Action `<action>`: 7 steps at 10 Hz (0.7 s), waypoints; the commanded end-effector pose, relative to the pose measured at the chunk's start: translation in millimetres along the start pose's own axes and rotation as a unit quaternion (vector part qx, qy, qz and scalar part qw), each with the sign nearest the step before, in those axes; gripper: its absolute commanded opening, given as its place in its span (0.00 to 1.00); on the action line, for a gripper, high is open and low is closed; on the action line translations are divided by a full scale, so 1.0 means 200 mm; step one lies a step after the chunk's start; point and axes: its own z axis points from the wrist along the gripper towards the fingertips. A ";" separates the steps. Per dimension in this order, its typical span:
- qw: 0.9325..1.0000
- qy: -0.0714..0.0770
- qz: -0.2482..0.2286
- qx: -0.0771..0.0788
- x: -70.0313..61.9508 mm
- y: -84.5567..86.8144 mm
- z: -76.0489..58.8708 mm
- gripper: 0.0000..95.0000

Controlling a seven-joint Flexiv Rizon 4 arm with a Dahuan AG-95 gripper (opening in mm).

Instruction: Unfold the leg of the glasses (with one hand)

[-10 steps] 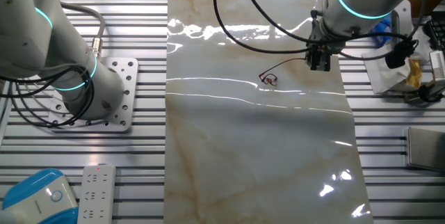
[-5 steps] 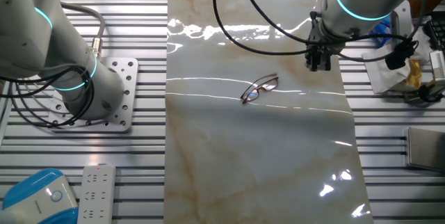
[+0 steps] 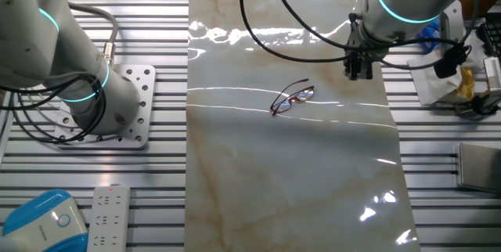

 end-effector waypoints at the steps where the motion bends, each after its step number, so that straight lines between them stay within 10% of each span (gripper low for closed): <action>1: 1.000 0.002 -0.009 0.001 0.02 -0.01 0.04 0.20; 7: 1.000 0.009 -0.013 -0.005 0.08 -0.11 0.12 0.20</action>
